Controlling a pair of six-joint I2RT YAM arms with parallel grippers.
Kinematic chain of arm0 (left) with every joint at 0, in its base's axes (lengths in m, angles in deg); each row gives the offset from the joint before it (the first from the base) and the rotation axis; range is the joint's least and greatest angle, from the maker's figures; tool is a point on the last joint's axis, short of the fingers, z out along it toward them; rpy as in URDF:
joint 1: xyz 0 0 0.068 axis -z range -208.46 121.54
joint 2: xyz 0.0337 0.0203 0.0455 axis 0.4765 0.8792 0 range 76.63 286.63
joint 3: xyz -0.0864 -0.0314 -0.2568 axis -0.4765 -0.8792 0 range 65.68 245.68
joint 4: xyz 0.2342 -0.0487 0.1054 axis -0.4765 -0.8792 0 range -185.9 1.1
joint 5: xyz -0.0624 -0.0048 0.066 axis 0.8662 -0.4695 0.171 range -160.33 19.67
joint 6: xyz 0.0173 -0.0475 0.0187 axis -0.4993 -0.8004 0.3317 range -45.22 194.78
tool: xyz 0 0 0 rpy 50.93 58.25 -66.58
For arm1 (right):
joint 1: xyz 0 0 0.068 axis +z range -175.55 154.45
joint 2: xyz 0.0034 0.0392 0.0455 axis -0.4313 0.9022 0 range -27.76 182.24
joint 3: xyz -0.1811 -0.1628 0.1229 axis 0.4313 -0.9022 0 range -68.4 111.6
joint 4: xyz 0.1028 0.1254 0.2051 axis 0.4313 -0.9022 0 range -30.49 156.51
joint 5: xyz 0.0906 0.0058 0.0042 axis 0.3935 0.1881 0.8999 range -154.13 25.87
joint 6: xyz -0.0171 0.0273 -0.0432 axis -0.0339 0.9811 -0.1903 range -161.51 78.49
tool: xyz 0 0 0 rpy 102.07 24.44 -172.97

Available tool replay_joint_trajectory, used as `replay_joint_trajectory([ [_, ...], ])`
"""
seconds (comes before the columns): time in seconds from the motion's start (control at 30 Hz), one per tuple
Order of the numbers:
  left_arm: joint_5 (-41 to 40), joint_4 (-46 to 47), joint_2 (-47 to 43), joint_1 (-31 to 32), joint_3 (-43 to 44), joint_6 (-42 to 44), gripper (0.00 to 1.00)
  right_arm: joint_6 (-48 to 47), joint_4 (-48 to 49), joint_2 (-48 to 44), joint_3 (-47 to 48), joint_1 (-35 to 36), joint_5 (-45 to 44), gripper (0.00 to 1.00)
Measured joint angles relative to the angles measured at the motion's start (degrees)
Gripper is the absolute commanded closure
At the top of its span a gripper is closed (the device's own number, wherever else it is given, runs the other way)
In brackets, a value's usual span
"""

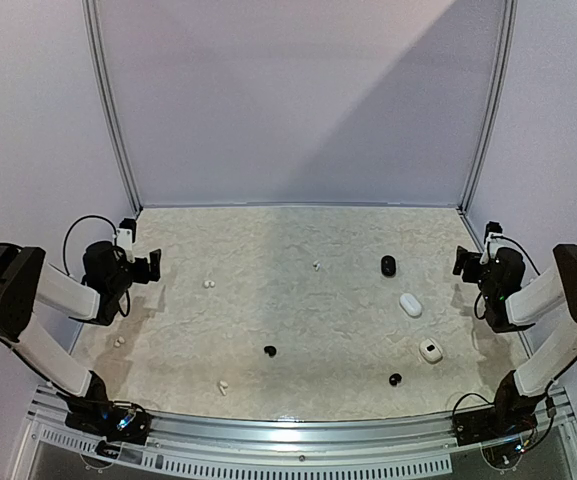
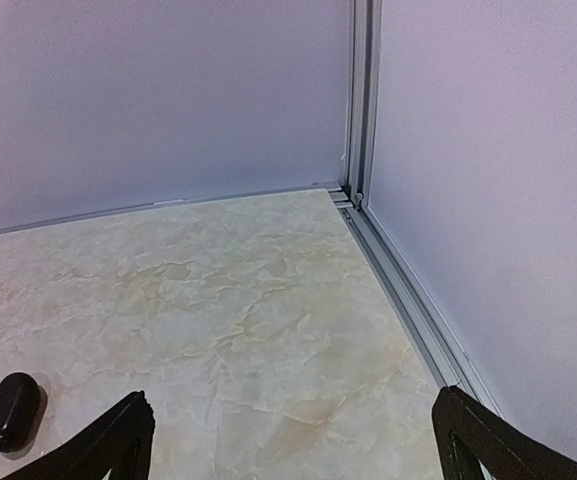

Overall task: Insert the wireless bluetooth earbuds into the charging case
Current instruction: Pick up the charging case from the center of the board.

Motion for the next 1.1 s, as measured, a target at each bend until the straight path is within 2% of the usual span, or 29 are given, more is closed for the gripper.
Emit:
replay_joint_trajectory([
  [0.07, 0.00, 0.00, 0.00, 0.00, 0.00, 0.00, 0.01, 0.02, -2.01, -0.22, 0.72, 0.00, -0.11, 0.01],
  [0.13, 0.00, 0.00, 0.00, 0.00, 0.00, 0.00, 0.01, 0.15, -8.96, -1.38, 3.78, 0.00, -0.68, 0.01],
  [0.3, 0.02, -0.52, -0.22, 0.00, 0.09, 0.00, 0.01, 2.84, -31.19, -6.62, 21.57, 0.00, -2.12, 0.01],
  [0.4, 2.10, -9.92, -4.00, 0.00, 2.80, 0.66, 0.01, 6.67, -43.04, -7.63, 33.29, 1.20, -3.08, 0.03],
  [0.5, 11.28, -22.64, -9.18, -0.20, 12.17, 3.72, 0.01, 11.34, -54.38, -6.21, 43.52, 6.12, -6.45, 0.05],
  [0.6, 20.11, -30.21, -10.36, 0.00, 23.56, 4.26, 0.01, 16.55, -65.85, -0.94, 53.31, 11.78, -8.72, 0.07],
  [0.77, 19.43, -42.95, -5.90, 0.72, 38.56, -1.49, 0.01, 24.59, -85.79, 15.93, 72.54, 19.02, -10.16, 0.06],
  [0.83, 19.85, -46.64, -4.70, 0.70, 39.50, -3.13, 0.01, 26.45, -92.80, 22.51, 78.82, 21.11, -9.99, 0.07],
  [0.93, 22.82, -52.43, -3.56, 0.76, 38.47, -5.14, 0.01, 28.44, -101.42, 30.95, 85.29, 23.15, -8.07, 0.15],
  [1.03, 25.33, -55.54, -3.37, 0.90, 37.00, -7.78, 0.01, 30.42, -107.32, 36.04, 86.25, 24.11, -5.75, 0.22],
  [1.1, 26.34, -56.37, -3.37, 1.14, 36.63, -8.68, 0.01, 31.15, -110.01, 38.01, 86.03, 24.00, -4.46, 0.24],
])
